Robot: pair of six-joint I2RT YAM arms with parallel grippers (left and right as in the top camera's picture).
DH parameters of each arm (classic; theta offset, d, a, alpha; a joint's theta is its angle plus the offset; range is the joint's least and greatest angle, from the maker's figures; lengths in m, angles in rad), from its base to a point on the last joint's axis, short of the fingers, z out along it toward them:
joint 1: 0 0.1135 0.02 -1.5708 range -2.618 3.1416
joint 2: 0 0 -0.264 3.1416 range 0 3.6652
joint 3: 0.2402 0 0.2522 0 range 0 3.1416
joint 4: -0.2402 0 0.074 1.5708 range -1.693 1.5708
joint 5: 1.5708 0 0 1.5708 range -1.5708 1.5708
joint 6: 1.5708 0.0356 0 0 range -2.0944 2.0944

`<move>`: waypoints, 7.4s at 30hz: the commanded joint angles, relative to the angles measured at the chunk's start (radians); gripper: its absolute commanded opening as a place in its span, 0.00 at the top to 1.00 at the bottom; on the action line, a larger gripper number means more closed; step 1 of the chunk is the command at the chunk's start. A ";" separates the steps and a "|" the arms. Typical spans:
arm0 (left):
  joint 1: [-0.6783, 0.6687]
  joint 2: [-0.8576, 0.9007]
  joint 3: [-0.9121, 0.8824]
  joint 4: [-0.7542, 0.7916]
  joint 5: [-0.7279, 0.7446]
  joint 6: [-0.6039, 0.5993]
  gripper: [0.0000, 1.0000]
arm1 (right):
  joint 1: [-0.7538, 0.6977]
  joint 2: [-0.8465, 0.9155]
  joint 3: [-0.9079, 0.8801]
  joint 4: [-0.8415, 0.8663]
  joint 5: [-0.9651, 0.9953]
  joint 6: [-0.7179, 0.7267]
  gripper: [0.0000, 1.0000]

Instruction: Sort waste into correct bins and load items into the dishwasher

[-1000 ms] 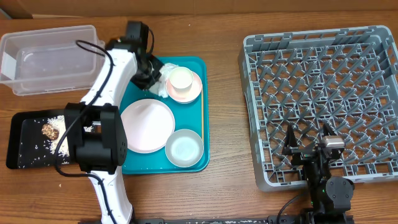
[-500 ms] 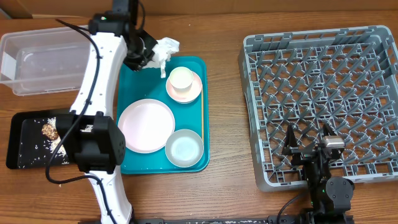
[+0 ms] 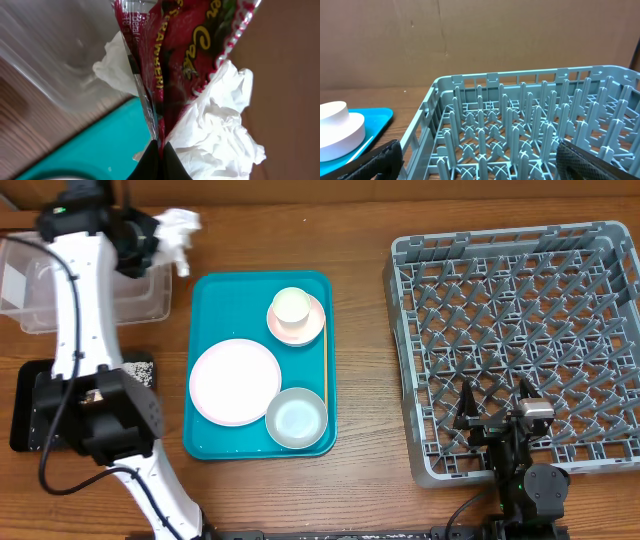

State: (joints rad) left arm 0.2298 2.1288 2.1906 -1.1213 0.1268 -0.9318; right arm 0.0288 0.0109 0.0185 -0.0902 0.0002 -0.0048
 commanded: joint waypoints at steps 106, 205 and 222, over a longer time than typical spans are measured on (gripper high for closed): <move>-0.022 -0.323 -0.080 -0.471 -0.216 0.412 0.00 | 0.004 -0.008 -0.010 0.006 -0.001 -0.006 0.00; 0.161 -0.322 -0.080 -0.441 -0.233 0.381 0.00 | 1.135 1.994 1.442 -0.716 0.130 0.655 0.44; 0.161 -0.322 -0.080 -0.441 -0.234 0.381 0.00 | 1.154 2.043 1.441 -0.727 0.236 0.716 0.60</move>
State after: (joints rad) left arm 0.3927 1.7973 2.1136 -1.5600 -0.1081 -0.5297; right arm 1.1851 2.0407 1.4658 -0.8219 0.2104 0.7036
